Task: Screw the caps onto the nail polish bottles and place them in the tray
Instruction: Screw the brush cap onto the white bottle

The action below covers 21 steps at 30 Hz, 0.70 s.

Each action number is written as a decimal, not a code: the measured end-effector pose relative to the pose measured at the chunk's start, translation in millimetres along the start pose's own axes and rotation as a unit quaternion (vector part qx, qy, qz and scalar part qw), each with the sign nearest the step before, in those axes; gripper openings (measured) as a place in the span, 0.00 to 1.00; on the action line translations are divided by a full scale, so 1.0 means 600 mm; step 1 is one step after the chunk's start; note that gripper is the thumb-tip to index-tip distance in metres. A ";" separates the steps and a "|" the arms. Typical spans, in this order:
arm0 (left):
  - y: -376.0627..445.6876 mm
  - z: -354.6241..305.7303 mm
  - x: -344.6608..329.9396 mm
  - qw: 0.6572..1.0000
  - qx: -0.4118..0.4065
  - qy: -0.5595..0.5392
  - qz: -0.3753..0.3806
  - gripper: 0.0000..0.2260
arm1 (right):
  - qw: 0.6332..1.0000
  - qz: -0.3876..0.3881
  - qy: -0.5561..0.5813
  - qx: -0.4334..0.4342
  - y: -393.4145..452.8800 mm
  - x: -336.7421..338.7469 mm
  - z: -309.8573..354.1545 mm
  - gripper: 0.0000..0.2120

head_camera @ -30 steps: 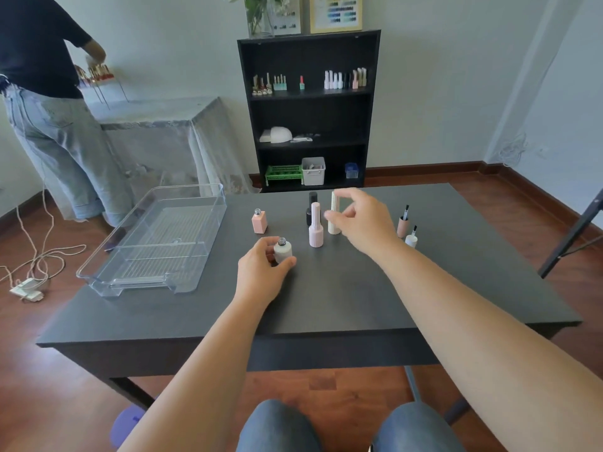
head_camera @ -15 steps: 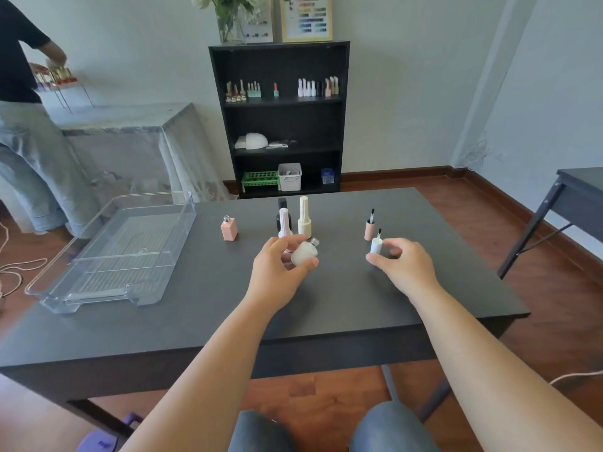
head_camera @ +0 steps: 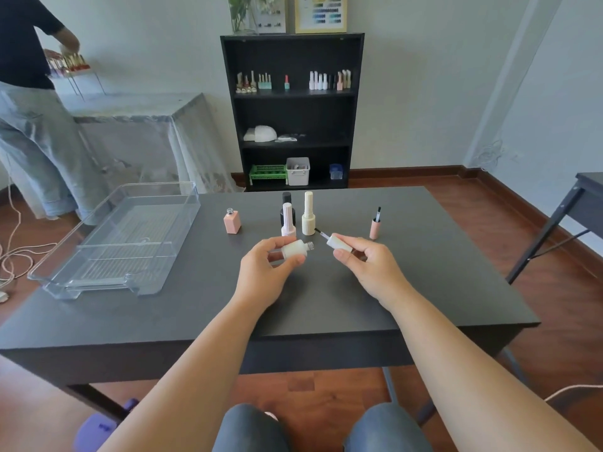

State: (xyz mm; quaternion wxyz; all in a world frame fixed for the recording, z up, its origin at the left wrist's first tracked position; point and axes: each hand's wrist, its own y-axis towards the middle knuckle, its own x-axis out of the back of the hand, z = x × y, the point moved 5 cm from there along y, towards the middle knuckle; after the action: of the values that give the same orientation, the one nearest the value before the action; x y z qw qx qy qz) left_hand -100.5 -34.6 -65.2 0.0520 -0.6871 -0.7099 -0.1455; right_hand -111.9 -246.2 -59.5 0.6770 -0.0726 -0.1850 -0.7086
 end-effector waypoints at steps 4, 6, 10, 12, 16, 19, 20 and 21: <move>0.000 0.005 0.008 0.998 0.010 -0.057 -0.014 0.12 | 0.999 -0.009 0.049 0.004 -0.001 0.002 -0.005 0.10; 0.000 0.008 0.013 0.997 0.010 -0.076 -0.017 0.11 | 0.999 -0.008 0.051 0.007 -0.002 0.000 -0.007 0.10; 0.000 0.013 0.013 0.996 0.003 -0.093 -0.010 0.11 | 0.999 -0.003 0.034 0.021 -0.003 -0.006 -0.005 0.11; -0.001 0.012 0.011 0.996 -0.001 -0.093 -0.006 0.11 | 0.999 -0.005 0.022 0.026 -0.002 -0.005 -0.005 0.11; -0.002 0.010 0.010 0.996 -0.006 -0.092 -0.004 0.11 | 0.999 -0.003 0.007 0.035 -0.002 -0.007 -0.005 0.12; -0.004 0.010 0.009 0.996 -0.012 -0.086 -0.001 0.12 | 0.999 0.003 -0.010 0.046 -0.004 -0.008 -0.003 0.12; -0.004 0.010 0.008 0.997 -0.012 -0.082 0.001 0.12 | 0.999 0.006 -0.015 0.050 -0.004 -0.008 -0.002 0.12; -0.004 0.010 0.007 0.997 -0.013 -0.079 0.005 0.12 | 0.998 0.008 -0.021 0.052 -0.004 -0.008 -0.001 0.13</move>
State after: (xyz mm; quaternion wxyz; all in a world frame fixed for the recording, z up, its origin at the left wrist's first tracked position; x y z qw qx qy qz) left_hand -102.5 -28.9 -70.3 -0.0124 -0.7009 -0.7061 -0.0998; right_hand -114.2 -241.6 -62.0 0.6818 -0.0536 -0.2353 -0.6906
